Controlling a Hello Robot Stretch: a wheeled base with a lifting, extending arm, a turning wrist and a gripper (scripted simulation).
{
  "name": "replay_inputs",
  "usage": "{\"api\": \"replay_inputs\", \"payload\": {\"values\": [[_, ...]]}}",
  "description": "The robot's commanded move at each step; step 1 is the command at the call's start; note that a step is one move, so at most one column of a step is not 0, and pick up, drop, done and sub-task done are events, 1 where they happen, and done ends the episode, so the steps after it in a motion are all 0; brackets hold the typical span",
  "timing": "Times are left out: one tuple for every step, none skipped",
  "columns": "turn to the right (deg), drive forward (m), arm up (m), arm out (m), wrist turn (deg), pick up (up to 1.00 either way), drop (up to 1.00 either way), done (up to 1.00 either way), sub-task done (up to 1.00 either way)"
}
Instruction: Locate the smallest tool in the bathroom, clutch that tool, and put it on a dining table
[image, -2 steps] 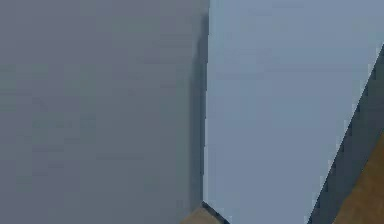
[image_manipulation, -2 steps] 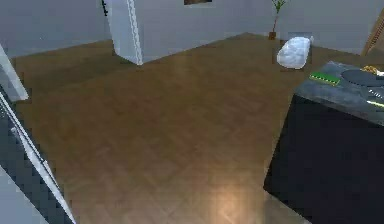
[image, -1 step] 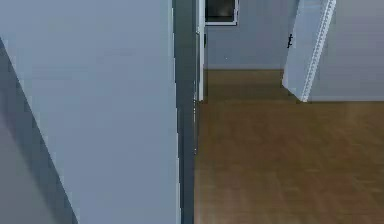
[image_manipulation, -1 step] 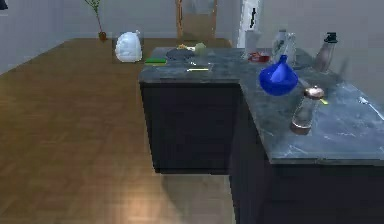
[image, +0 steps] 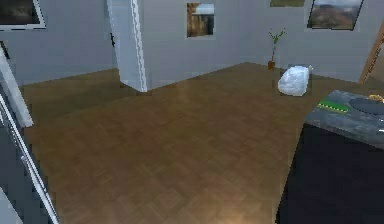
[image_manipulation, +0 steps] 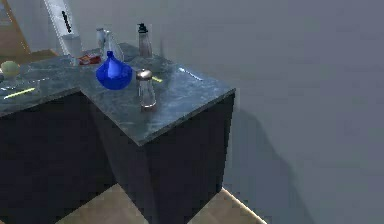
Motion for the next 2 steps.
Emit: {"api": "replay_inputs", "payload": {"values": [[6.0,0.0,0.0,0.0,0.0,0.0,0.0,0.0,0.0],[0.0,1.0,0.0,0.0,0.0,0.0,0.0,0.0,0.0]]}}
